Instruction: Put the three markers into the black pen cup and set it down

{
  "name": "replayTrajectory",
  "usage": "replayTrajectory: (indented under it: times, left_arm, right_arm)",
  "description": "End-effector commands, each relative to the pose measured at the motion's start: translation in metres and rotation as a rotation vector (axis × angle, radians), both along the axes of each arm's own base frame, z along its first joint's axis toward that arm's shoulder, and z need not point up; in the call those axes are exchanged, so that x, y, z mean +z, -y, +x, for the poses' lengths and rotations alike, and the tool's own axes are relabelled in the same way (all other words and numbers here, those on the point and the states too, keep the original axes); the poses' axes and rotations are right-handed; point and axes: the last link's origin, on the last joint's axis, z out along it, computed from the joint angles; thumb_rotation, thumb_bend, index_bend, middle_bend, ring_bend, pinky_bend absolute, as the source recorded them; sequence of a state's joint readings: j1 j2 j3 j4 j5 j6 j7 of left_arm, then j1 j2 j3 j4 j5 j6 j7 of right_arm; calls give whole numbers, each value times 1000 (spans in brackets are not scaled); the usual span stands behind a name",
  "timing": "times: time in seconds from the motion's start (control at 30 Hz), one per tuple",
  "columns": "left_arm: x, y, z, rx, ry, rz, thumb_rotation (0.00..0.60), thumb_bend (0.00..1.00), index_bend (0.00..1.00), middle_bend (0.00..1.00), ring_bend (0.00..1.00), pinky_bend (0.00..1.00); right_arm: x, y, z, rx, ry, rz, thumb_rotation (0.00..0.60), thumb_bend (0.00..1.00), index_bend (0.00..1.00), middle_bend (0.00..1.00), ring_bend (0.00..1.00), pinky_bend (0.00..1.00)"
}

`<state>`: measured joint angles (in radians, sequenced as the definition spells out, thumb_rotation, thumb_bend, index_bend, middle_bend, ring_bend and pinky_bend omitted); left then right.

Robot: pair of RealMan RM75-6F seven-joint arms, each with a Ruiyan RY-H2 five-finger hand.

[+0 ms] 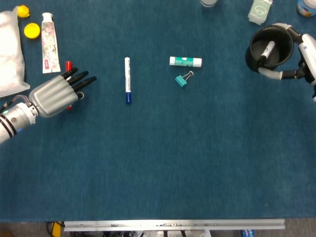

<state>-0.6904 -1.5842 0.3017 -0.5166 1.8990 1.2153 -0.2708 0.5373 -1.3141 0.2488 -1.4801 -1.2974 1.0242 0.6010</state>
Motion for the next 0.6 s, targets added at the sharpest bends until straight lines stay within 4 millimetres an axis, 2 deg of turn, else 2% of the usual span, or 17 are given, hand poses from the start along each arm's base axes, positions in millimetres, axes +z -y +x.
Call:
replayTrajectory:
  times: [0.03,0.6]
  left_arm:
    - [0,-1,-1,0,-12,-5,600,220,462,22,0,129]
    - [-6,-3,-3,-17,-40,-22,600,220,464,20,0,126]
  right_arm:
    - [0,0,0,-2,-1,0,600,162,376,355,276,295]
    - [-2,2,0,-8,0,-2,600,162,376,355,276,295]
